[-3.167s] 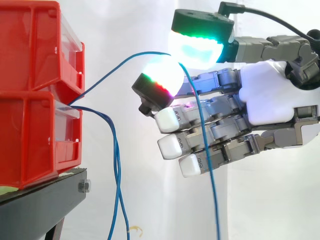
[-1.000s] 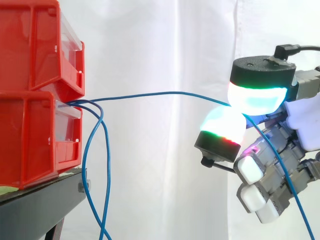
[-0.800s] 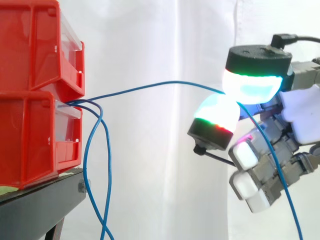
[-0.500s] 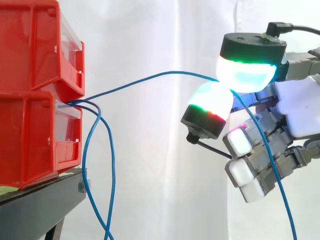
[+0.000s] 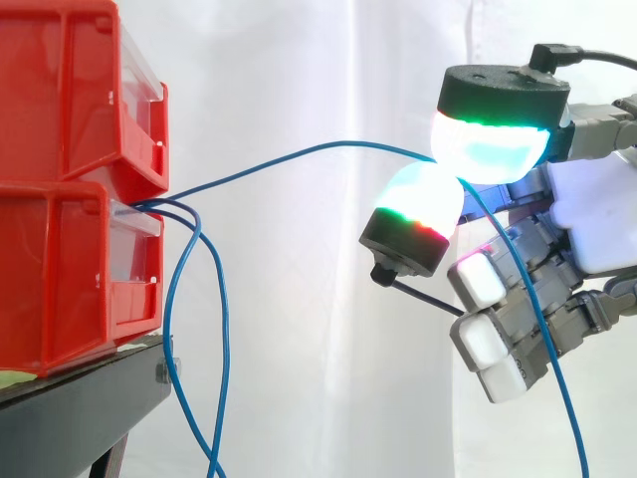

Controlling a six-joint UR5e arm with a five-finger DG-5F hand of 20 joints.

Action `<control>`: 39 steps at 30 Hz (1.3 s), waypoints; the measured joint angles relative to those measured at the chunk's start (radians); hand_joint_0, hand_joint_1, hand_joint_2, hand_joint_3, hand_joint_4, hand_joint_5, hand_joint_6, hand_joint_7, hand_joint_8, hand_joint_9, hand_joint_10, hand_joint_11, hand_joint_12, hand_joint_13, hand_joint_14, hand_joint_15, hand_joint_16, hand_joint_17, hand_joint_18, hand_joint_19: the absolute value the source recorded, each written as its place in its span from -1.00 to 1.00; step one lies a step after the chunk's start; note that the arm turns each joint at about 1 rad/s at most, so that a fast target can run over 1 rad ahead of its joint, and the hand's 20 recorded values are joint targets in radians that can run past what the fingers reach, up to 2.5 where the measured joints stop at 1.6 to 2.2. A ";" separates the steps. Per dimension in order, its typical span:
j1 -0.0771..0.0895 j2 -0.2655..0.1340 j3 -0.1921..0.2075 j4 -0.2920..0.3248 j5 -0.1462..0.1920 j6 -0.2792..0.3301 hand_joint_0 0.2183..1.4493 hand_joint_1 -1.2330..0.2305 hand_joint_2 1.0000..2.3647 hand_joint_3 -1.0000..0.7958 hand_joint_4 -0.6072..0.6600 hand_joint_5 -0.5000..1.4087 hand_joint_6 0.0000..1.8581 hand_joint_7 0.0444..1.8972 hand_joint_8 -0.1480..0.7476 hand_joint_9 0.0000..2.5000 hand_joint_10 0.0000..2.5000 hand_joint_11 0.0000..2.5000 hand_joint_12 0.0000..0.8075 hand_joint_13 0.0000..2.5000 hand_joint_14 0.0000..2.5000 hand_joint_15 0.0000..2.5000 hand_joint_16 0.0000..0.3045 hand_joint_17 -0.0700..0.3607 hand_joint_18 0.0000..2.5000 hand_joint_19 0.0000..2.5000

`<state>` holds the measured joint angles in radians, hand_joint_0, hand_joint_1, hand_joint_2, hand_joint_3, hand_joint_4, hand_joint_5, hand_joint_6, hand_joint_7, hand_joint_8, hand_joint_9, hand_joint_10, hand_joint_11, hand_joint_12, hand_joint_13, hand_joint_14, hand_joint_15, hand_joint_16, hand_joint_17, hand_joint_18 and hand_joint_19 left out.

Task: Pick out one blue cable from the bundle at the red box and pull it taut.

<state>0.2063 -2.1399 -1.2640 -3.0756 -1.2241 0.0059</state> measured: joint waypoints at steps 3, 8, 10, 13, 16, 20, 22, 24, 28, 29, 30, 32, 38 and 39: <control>0.000 0.000 0.000 0.000 0.000 0.000 -0.37 -0.55 -1.00 0.17 -0.26 -0.52 -0.09 0.18 0.01 -0.12 -0.99 -0.70 -0.04 -0.24 -0.99 -0.65 -0.66 -0.13 -0.36 -0.71; 0.000 0.000 0.000 0.000 0.000 0.000 -0.37 -0.55 -1.00 0.17 -0.27 -0.51 -0.10 0.19 0.01 -0.11 -0.99 -0.70 -0.05 -0.22 -0.99 -0.65 -0.66 -0.13 -0.34 -0.72; 0.000 0.000 0.000 0.000 0.000 0.000 -0.37 -0.55 -1.00 0.17 -0.27 -0.51 -0.10 0.19 0.00 -0.11 -0.99 -0.70 -0.05 -0.22 -0.99 -0.65 -0.66 -0.13 -0.34 -0.72; 0.000 0.000 0.000 0.000 0.000 0.000 -0.37 -0.56 -1.00 0.17 -0.26 -0.51 -0.10 0.20 0.01 -0.10 -0.99 -0.70 -0.06 -0.21 -0.99 -0.65 -0.66 -0.14 -0.34 -0.72; 0.000 0.000 0.000 0.000 0.000 -0.001 -0.37 -0.56 -1.00 0.17 -0.26 -0.51 -0.10 0.20 0.02 -0.09 -0.99 -0.69 -0.06 -0.19 -0.99 -0.64 -0.66 -0.14 -0.34 -0.72; 0.000 0.000 0.000 0.000 0.000 -0.001 -0.37 -0.56 -1.00 0.17 -0.26 -0.51 -0.10 0.20 0.01 -0.08 -0.99 -0.68 -0.07 -0.19 -0.99 -0.64 -0.66 -0.14 -0.33 -0.72; 0.000 0.000 0.000 0.000 0.000 -0.001 -0.37 -0.56 -1.00 0.17 -0.27 -0.51 -0.10 0.20 0.02 -0.08 -0.99 -0.68 -0.07 -0.18 -0.99 -0.63 -0.66 -0.14 -0.33 -0.72; 0.000 0.000 0.000 0.000 0.000 0.000 -0.37 -0.56 -1.00 0.17 -0.27 -0.51 -0.10 0.19 0.02 -0.08 -0.99 -0.68 -0.07 -0.18 -0.99 -0.63 -0.66 -0.14 -0.33 -0.72; 0.000 0.000 0.000 0.000 0.000 0.000 -0.37 -0.55 -1.00 0.16 -0.27 -0.52 -0.10 0.20 0.02 -0.08 -0.99 -0.68 -0.07 -0.18 -0.99 -0.63 -0.66 -0.14 -0.33 -0.72; 0.000 0.000 0.000 0.000 0.000 0.000 -0.37 -0.55 -1.00 0.16 -0.27 -0.52 -0.10 0.20 0.02 -0.08 -0.99 -0.68 -0.07 -0.18 -0.99 -0.63 -0.66 -0.14 -0.33 -0.72; 0.000 0.000 0.000 0.000 0.000 0.000 -0.36 -0.55 -1.00 0.16 -0.27 -0.52 -0.10 0.20 0.02 -0.08 -0.99 -0.68 -0.07 -0.18 -0.99 -0.63 -0.66 -0.14 -0.33 -0.72; 0.000 0.000 0.000 0.000 0.000 -0.001 -0.36 -0.55 -1.00 0.16 -0.28 -0.52 -0.09 0.20 0.02 -0.08 -0.99 -0.67 -0.07 -0.18 -0.99 -0.63 -0.66 -0.14 -0.33 -0.72; 0.000 0.000 0.000 0.000 0.000 -0.001 -0.37 -0.54 -1.00 0.16 -0.27 -0.52 -0.09 0.18 0.02 -0.08 -0.99 -0.67 -0.07 -0.18 -0.99 -0.63 -0.66 -0.14 -0.33 -0.72; 0.000 0.000 0.000 0.000 0.000 -0.001 -0.36 -0.55 -1.00 0.16 -0.27 -0.52 -0.09 0.18 0.01 -0.08 -0.99 -0.68 -0.07 -0.18 -0.99 -0.62 -0.66 -0.14 -0.33 -0.71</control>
<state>0.2065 -2.1399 -1.2639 -3.0756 -1.2241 0.0049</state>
